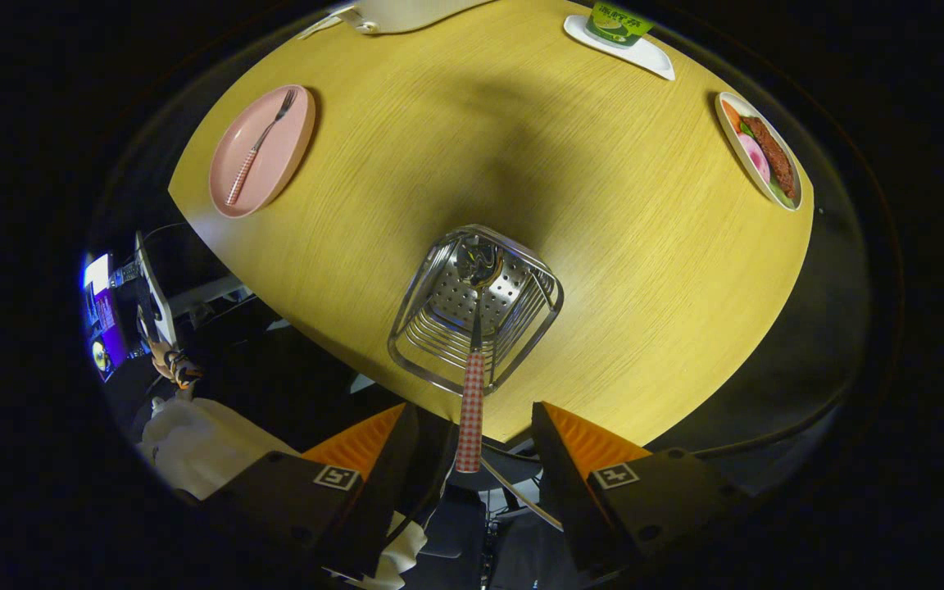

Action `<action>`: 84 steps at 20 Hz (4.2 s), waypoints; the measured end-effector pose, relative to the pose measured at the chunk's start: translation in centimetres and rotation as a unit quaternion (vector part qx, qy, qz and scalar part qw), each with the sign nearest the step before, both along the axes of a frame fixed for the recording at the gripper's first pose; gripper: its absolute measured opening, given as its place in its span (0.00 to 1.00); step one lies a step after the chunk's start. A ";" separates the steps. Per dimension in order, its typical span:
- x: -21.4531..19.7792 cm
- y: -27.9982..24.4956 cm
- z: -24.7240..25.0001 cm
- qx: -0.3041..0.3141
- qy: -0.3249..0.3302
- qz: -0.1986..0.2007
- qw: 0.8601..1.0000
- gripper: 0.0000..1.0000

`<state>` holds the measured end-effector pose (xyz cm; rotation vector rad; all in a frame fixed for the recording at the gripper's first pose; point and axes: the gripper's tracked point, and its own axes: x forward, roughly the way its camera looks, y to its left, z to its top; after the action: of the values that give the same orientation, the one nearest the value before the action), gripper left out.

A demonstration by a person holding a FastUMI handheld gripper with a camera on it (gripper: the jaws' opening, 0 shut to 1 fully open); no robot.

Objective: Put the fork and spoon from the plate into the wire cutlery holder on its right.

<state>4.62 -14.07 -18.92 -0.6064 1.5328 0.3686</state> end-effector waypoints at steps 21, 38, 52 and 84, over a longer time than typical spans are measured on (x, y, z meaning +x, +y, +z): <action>-1.7 8.3 12.1 0.251 -0.288 -0.090 0.920 1.00; 0.0 29.0 5.2 0.298 -0.331 -0.037 0.895 0.99; 2.2 35.7 -10.1 0.197 -0.286 -0.041 0.937 1.00; 0.6 31.9 -9.4 0.249 -0.231 -0.082 0.937 0.09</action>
<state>5.21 17.81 -28.32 -0.1432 0.9732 0.4305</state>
